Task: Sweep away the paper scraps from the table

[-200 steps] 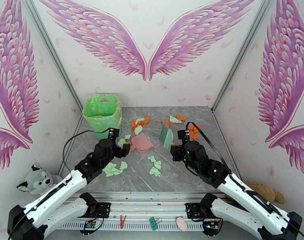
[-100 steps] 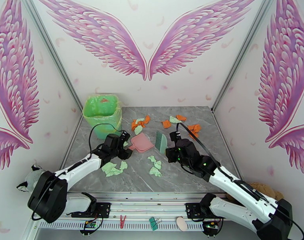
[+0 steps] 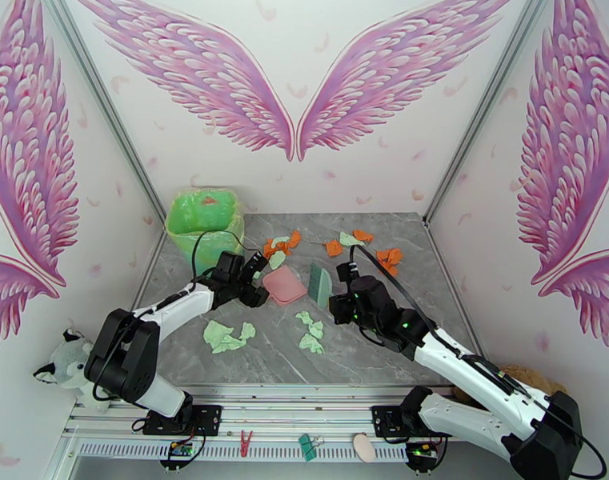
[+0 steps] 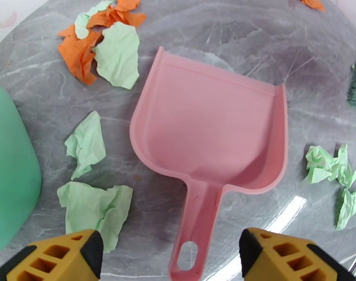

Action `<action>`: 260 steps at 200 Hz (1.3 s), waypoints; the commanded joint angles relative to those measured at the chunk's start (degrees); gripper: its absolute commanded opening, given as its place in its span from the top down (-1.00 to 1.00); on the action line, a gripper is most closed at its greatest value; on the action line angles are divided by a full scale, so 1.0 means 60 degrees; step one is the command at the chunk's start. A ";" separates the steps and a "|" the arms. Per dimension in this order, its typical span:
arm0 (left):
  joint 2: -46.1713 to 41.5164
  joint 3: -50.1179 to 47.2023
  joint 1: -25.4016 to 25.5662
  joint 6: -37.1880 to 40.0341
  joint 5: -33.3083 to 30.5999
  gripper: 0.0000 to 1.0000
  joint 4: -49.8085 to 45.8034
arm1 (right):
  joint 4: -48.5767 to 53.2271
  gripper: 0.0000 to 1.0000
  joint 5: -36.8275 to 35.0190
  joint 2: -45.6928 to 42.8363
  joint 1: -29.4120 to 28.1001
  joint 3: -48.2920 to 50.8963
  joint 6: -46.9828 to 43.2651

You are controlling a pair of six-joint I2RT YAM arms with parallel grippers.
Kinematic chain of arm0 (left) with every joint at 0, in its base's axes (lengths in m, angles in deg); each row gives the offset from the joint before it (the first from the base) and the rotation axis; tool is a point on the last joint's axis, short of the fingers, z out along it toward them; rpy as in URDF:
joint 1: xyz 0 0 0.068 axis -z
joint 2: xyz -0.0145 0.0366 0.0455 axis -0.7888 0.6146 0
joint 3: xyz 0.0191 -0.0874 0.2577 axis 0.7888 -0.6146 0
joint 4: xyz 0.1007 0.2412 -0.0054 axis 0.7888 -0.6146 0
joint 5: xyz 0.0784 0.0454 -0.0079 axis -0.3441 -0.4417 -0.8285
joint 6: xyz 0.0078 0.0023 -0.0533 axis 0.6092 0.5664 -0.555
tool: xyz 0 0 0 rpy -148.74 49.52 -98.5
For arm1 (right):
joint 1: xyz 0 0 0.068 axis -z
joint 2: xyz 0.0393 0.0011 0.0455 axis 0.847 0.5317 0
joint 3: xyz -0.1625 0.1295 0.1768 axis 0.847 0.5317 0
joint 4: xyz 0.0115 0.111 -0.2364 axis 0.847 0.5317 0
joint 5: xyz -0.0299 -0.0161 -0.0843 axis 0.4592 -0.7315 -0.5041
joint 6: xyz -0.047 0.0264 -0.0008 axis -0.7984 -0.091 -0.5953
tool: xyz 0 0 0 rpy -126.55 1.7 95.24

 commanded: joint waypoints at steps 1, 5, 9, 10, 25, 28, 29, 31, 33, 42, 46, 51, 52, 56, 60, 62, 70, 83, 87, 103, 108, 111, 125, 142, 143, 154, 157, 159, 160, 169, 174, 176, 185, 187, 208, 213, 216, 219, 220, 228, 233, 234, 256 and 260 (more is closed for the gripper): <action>0.0105 0.0393 0.0052 0.0315 -0.0076 -0.63 -0.0596 | -0.0117 1.00 0.0113 0.0025 0.0099 -0.0174 -0.0109; 0.0121 0.0390 0.0075 0.0312 -0.0071 -0.63 -0.0615 | -0.0133 1.00 0.0128 0.0042 0.0114 -0.0174 -0.0109; 0.0143 0.0410 0.0072 0.0315 -0.0066 -0.63 -0.0635 | -0.0154 1.00 0.0155 0.0059 0.0114 -0.0174 -0.0109; 0.0154 0.0409 0.0074 0.0310 -0.0066 -0.62 -0.0644 | -0.0164 1.00 0.0150 0.0067 0.0118 -0.0174 -0.0109; 0.0333 0.0562 0.0076 0.0359 -0.0102 -0.63 -0.0834 | -0.0221 1.00 0.0231 0.0196 0.0125 -0.0216 -0.0087; 0.0384 0.0612 0.0083 0.0371 -0.0129 -0.61 -0.0887 | -0.0229 1.00 0.0253 0.0225 0.0139 -0.0229 -0.0080; 0.0407 0.0627 0.0080 0.0375 -0.0149 -0.61 -0.0902 | -0.0230 1.00 0.0258 0.0231 0.0137 -0.0231 -0.0080; 0.0449 0.0661 0.0088 0.0397 -0.0160 -0.60 -0.0939 | -0.0235 1.00 0.0273 0.0246 0.0129 -0.0232 -0.0080; 0.0500 0.0706 0.0090 0.0417 -0.0170 -0.60 -0.1003 | -0.0240 1.00 0.0287 0.0261 0.0134 -0.0244 -0.0072; 0.0736 0.0883 0.0112 0.0464 -0.0285 -0.60 -0.1233 | -0.0296 1.00 0.0342 0.0317 0.0135 -0.0257 -0.0054; 0.0835 0.0961 0.0143 0.0512 -0.0319 -0.59 -0.1330 | -0.0306 1.00 0.0361 0.0344 0.0132 -0.0248 -0.0050; 0.0959 0.1059 0.0176 0.0559 -0.0365 -0.58 -0.1455 | -0.0322 1.00 0.0381 0.0361 0.0140 -0.0251 -0.0048; 0.0987 0.1078 0.0192 0.0565 -0.0369 -0.58 -0.1479 | -0.0321 1.00 0.0380 0.0365 0.0138 -0.0249 -0.0049; 0.1080 0.1135 0.0255 0.0602 -0.0432 -0.57 -0.1554 | -0.0346 1.00 0.0394 0.0380 0.0125 -0.0250 -0.0050; 0.1167 0.1192 0.0320 0.0644 -0.0494 -0.56 -0.1627 | -0.0349 1.00 0.0405 0.0392 0.0134 -0.0253 -0.0043; 0.1214 0.1201 0.0349 0.0662 -0.0547 -0.56 -0.1655 | -0.0349 1.00 0.0408 0.0389 0.0125 -0.0249 -0.0048; 0.1341 0.1256 0.0465 0.0721 -0.0721 -0.56 -0.1733 | -0.0350 1.00 0.0411 0.0426 0.0136 -0.0249 -0.0039; 0.1513 0.1313 0.0594 0.0800 -0.0923 -0.52 -0.1795 | -0.0382 1.00 0.0437 0.0456 0.0141 -0.0248 -0.0014; 0.1558 0.1336 0.0603 0.0804 -0.0964 -0.52 -0.1809 | -0.0391 1.00 0.0438 0.0469 0.0133 -0.0234 -0.0007; 0.1684 0.1417 0.0631 0.0833 -0.1069 -0.49 -0.1855 | -0.0447 1.00 0.0481 0.0473 0.0139 -0.0211 0.0037; 0.1699 0.1431 0.0643 0.0846 -0.1085 -0.49 -0.1861 | -0.0472 1.00 0.0490 0.0498 0.0146 -0.0204 0.0038; 0.1703 0.1428 0.0660 0.0855 -0.1101 -0.48 -0.1856 | -0.0489 1.00 0.0496 0.0510 0.0150 -0.0204 0.0051; 0.1690 0.1424 0.0701 0.0918 -0.1147 -0.39 -0.1825 | -0.0510 1.00 0.0526 0.0558 0.0148 -0.0204 0.0067; 0.1704 0.1424 0.0735 0.0974 -0.1172 -0.34 -0.1782 | -0.0529 1.00 0.0542 0.0601 0.0151 -0.0204 0.0089; 0.1704 0.1422 0.0728 0.0977 -0.1175 -0.33 -0.1782 | -0.0534 1.00 0.0541 0.0602 0.0143 -0.0204 0.0085; 0.1709 0.1407 0.0717 0.1020 -0.1221 -0.28 -0.1718 | -0.0540 1.00 0.0555 0.0614 0.0151 -0.0189 0.0082; 0.1728 0.1417 0.0720 0.1034 -0.1223 -0.25 -0.1710 | -0.0540 1.00 0.0556 0.0608 0.0151 -0.0189 0.0082; 0.1732 0.1415 0.0713 0.1038 -0.1241 -0.23 -0.1709 | -0.0550 1.00 0.0556 0.0604 0.0151 -0.0176 0.0095; 0.1740 0.1417 0.0717 0.1045 -0.1240 -0.22 -0.1709 | -0.0545 1.00 0.0556 0.0604 0.0144 -0.0175 0.0095; 0.1761 0.1423 0.0708 0.1066 -0.1266 -0.16 -0.1680 | -0.0551 1.00 0.0556 0.0602 0.0149 -0.0174 0.0086; 0.1776 0.1411 0.0720 0.1081 -0.1281 -0.11 -0.1666 | -0.0555 1.00 0.0556 0.0595 0.0143 -0.0161 0.0096; 0.1777 0.1410 0.0720 0.1082 -0.1293 -0.09 -0.1665 | -0.0554 1.00 0.0567 0.0601 0.0149 -0.0160 0.0096; 0.1779 0.1403 0.0718 0.1097 -0.1311 0.02 -0.1636 | -0.0554 1.00 0.0567 0.0591 0.0150 -0.0145 0.0095; 0.1778 0.1393 0.0720 0.1108 -0.1318 0.04 -0.1635 | -0.0558 1.00 0.0562 0.0586 0.0151 -0.0145 0.0096; 0.1735 0.1333 0.0762 0.1134 -0.1382 0.20 -0.1544 | -0.0561 1.00 0.0570 0.0596 0.0150 -0.0101 0.0096; 0.1708 0.1308 0.0775 0.1148 -0.1431 0.21 -0.1513 | -0.0555 1.00 0.0570 0.0602 0.0151 -0.0094 0.0089; 0.1692 0.1279 0.0791 0.1146 -0.1452 0.22 -0.1497 | -0.0556 1.00 0.0570 0.0607 0.0151 -0.0089 0.0094; 0.1671 0.1266 0.0814 0.1154 -0.1484 0.23 -0.1470 | -0.0562 1.00 0.0570 0.0616 0.0144 -0.0092 0.0089; 0.1666 0.1262 0.0818 0.1155 -0.1493 0.24 -0.1457 | -0.0558 1.00 0.0570 0.0617 0.0147 -0.0097 0.0093; 0.1612 0.1216 0.0854 0.1137 -0.1577 0.30 -0.1413 | -0.0560 1.00 0.0570 0.0620 0.0149 -0.0101 0.0082; 0.1581 0.1222 0.0887 0.1110 -0.1609 0.31 -0.1421 | -0.0554 1.00 0.0570 0.0632 0.0149 -0.0115 0.0068; 0.1584 0.1233 0.0899 0.1103 -0.1614 0.32 -0.1418 | -0.0554 1.00 0.0578 0.0632 0.0143 -0.0115 0.0068; 0.1355 0.1341 0.0992 0.0728 -0.1458 0.36 -0.1450 | -0.0470 1.00 0.0526 0.0617 0.0165 -0.0174 0.0002; 0.1333 0.1343 0.0999 0.0616 -0.1417 0.36 -0.1433 | -0.0442 1.00 0.0526 0.0610 0.0165 -0.0195 -0.0014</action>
